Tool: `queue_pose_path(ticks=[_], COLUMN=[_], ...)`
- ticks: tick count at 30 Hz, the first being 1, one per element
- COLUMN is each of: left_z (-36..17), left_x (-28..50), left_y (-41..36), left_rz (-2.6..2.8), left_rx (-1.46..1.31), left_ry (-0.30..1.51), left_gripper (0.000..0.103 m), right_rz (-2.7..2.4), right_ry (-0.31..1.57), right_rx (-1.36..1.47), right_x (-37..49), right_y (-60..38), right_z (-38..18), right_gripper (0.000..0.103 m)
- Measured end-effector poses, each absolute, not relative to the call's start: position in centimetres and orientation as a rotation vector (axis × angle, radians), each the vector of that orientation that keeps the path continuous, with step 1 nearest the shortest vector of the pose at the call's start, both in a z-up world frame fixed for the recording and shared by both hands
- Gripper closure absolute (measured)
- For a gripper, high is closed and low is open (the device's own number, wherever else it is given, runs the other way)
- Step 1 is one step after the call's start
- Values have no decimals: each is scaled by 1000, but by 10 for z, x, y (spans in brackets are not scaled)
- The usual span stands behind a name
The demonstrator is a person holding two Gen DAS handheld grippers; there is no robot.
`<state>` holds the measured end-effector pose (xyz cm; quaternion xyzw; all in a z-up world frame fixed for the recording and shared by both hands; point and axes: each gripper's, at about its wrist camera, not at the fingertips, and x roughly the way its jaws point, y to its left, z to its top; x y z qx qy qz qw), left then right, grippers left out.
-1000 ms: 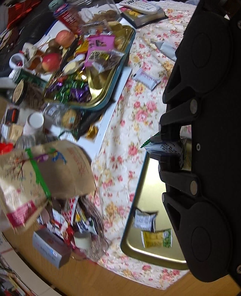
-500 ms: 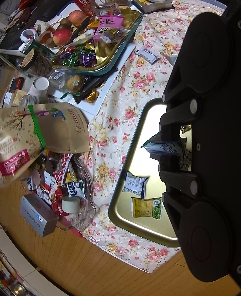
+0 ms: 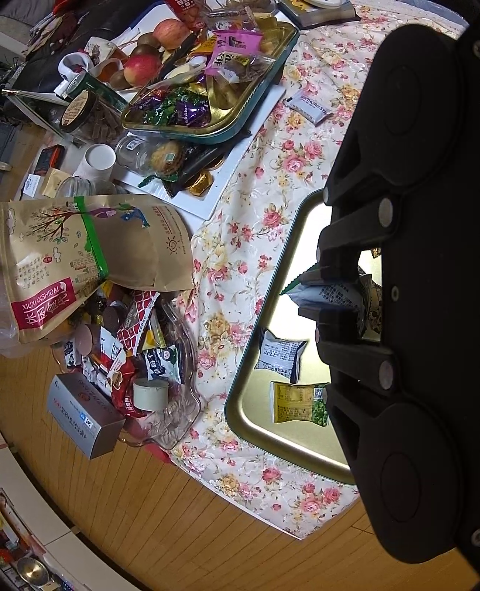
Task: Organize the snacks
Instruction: 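Carry both held packets over the gold tray with both tools, then open the left tool to drop the green-and-white packet while the right tool releases the white packet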
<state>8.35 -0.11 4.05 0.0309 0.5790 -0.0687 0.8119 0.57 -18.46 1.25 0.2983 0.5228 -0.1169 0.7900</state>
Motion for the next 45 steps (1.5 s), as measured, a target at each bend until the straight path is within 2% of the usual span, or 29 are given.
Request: queue_pose_path(ticks=[4, 7, 25, 28, 31, 45], left_z=[41, 42, 36, 38, 37, 33], left_x=[83, 83, 84, 84, 85, 84], left_y=[-1, -1, 1, 1, 1, -4], left_rz=[-153, -157, -124, -117, -116, -136], left_rx=[55, 51, 60, 62, 58, 74], left_ry=[1241, 1232, 1270, 1263, 1266, 1290], left_gripper=[87, 81, 81, 81, 81, 81], right_rz=[-246, -236, 2, 54, 78, -98], right_ry=[1122, 1122, 1155, 1153, 1163, 1245], right_rx=[641, 638, 546, 519, 527, 526], right_x=[6, 5, 10, 10, 10, 13], right_y=[-185, -183, -147, -140, -138, -155], right_z=[14, 15, 23, 25, 26, 13], right_gripper=[92, 92, 91, 88, 72, 72])
